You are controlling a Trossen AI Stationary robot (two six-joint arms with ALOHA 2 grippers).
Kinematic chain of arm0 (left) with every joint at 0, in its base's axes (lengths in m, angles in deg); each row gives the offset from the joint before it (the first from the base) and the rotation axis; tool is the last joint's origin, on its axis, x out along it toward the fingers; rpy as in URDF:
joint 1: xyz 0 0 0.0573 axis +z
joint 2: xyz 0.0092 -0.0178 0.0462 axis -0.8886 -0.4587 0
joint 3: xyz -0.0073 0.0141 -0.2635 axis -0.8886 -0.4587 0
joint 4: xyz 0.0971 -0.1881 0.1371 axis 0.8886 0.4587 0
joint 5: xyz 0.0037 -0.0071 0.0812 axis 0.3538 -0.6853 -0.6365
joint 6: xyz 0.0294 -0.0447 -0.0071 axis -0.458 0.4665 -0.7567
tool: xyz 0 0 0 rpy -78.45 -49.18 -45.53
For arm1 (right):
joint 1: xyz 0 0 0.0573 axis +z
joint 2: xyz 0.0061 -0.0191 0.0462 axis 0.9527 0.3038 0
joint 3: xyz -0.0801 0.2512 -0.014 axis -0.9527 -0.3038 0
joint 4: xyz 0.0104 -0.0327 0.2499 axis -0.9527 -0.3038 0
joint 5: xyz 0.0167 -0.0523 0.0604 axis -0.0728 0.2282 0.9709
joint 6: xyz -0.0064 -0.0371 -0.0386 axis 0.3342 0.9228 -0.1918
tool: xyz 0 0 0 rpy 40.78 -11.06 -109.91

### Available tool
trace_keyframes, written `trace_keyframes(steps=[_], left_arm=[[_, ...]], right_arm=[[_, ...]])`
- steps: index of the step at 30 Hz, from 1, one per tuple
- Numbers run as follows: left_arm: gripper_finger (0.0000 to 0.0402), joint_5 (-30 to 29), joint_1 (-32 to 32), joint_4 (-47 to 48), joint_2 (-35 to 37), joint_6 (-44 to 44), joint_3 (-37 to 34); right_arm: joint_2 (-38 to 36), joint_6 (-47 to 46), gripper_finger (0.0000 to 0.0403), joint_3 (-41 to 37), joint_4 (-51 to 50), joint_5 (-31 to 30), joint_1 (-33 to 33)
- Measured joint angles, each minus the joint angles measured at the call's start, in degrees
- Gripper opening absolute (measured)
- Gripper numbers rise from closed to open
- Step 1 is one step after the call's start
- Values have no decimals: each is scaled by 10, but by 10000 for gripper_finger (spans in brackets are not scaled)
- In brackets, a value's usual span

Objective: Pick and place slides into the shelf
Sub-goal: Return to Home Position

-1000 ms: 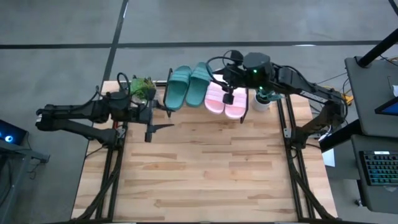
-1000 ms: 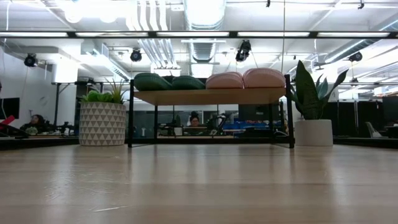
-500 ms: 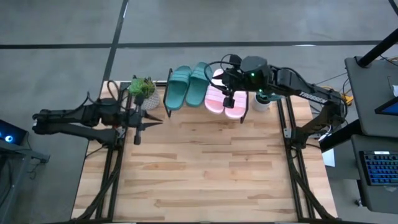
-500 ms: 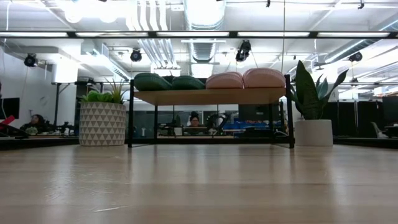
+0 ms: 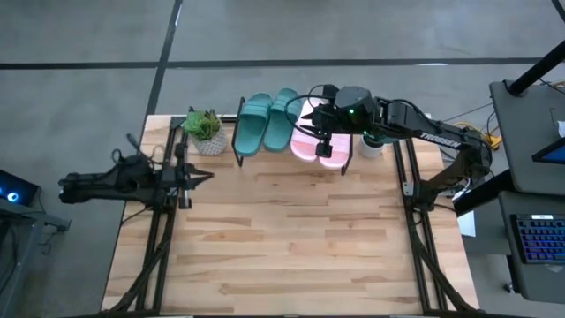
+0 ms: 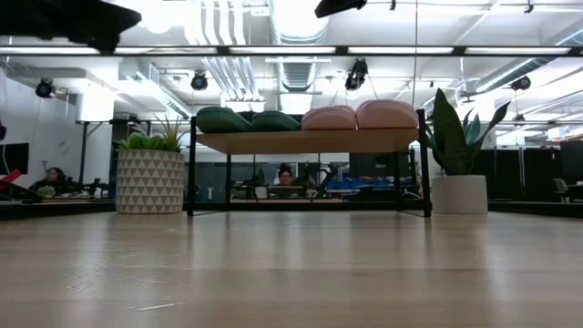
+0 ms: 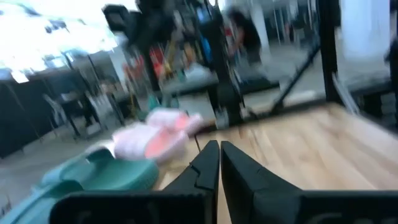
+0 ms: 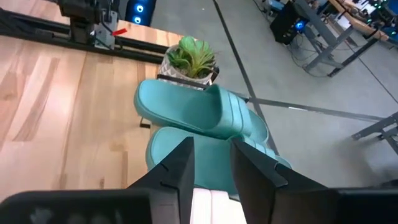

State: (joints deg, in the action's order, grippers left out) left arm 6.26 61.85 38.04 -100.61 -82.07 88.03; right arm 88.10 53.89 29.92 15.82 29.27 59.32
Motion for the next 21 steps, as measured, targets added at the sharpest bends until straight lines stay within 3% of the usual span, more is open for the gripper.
trace_keyframes(steps=[7,13,21], left_arm=[[0,0,0,-56,131,15,-107],[0,1,0,-97,100,16,-136],[0,0,0,-104,115,16,-145]], right_arm=[[-14,-4,84,-35,36,0,2],[-71,-22,76,-99,86,1,31],[-215,-47,77,-302,195,6,120]])
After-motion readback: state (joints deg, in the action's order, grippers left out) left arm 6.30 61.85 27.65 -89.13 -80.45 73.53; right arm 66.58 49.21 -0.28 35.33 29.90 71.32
